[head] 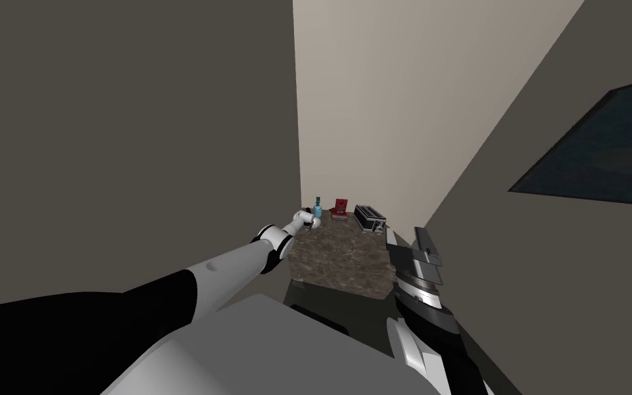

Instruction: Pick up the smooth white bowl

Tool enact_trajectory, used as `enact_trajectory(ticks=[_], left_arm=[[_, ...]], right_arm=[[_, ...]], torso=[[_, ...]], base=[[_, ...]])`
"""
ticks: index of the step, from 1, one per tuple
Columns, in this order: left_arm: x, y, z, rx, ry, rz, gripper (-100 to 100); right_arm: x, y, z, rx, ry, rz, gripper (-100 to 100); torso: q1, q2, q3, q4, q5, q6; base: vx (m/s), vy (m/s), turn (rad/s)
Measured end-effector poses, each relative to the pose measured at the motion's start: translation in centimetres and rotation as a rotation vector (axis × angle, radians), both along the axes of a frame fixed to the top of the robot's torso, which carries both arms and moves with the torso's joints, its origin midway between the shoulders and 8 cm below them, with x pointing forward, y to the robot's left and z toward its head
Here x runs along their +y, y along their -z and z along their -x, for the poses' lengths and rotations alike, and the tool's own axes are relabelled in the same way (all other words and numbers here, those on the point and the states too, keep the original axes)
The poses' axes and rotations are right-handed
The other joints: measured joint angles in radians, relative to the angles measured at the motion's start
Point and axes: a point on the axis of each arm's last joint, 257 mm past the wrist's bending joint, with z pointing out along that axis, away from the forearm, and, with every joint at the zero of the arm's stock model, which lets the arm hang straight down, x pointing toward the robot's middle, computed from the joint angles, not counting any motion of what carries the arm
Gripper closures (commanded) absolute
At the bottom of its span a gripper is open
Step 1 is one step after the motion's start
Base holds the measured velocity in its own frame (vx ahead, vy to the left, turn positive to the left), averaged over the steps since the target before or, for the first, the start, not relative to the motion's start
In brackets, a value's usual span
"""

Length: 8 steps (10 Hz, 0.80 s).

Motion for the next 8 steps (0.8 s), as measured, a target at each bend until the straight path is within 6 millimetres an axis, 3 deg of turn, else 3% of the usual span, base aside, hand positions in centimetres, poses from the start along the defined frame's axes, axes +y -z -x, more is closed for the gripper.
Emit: enact_trajectory(ticks=[6,8], left_arm=[[-5.3,-0.7,0.8,-0.004,0.070,0.001,100],[-6.1,-0.8,0.7,0.000,0.081,-0.001,100]], right_arm=[[0.0,0.0,0.0,0.000,0.000,0.000,0],[0.0,0.0,0.0,0.000,0.000,0.000,0]], torso=[[0.000,0.000,0.001,0.001,0.000,0.001],[-0.001,0.001,0.001,0.001,-0.001,0.002]], base=[[0.019,0.012,0.123],[0.011,0.008,0.074]])
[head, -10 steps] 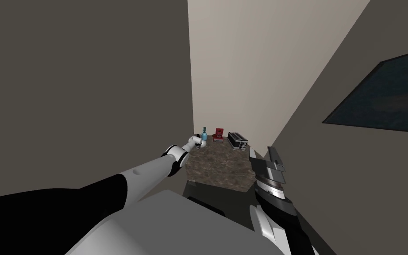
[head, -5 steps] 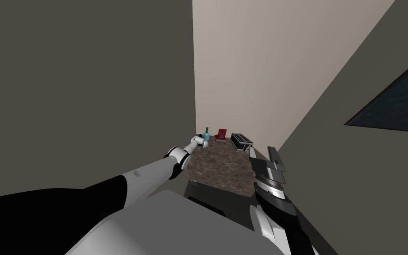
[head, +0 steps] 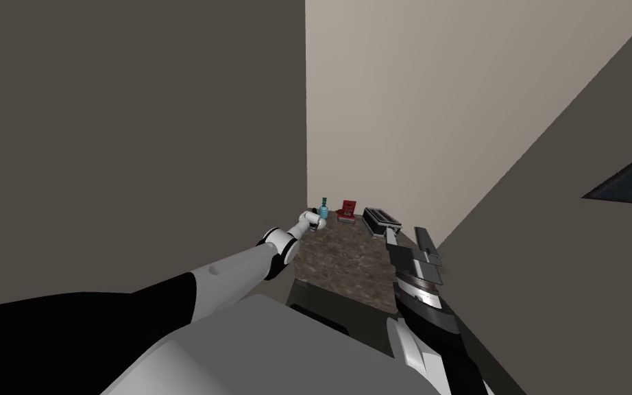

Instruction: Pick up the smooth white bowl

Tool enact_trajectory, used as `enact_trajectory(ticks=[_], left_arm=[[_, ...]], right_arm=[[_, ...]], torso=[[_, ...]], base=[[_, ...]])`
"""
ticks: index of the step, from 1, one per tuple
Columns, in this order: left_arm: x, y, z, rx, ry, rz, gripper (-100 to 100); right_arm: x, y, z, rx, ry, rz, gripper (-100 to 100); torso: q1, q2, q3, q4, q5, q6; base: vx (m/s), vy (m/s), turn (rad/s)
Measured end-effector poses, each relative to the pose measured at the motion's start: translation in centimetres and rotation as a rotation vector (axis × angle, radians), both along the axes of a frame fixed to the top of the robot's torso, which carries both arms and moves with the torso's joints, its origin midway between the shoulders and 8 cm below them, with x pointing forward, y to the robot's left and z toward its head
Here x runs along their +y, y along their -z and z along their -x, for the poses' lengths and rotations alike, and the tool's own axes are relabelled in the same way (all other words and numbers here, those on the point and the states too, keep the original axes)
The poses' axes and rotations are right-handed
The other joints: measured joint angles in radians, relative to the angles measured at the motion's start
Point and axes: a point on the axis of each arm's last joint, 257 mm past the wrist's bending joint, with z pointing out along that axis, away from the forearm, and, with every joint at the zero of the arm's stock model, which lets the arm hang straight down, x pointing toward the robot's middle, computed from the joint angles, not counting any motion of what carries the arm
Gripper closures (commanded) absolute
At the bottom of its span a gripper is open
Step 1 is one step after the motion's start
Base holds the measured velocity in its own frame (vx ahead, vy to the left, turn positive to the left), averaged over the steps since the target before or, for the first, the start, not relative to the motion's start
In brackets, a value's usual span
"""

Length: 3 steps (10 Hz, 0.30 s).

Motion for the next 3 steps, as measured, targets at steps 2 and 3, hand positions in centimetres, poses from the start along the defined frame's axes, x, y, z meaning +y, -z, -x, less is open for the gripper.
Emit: enact_trajectory(ticks=[2,3], left_arm=[[-2.6,-0.4,0.5,-0.004,0.035,0.001,100],[-2.8,-0.4,0.6,-0.001,0.036,0.000,0]], right_arm=[[0.0,0.0,0.0,0.000,0.000,0.000,0],[0.0,0.0,0.0,0.000,0.000,0.000,0]], torso=[[0.001,0.000,0.001,0.001,0.000,-0.001],[0.000,0.001,0.001,0.001,0.000,0.000]], base=[[0.023,0.010,0.155],[0.000,0.000,0.000]])
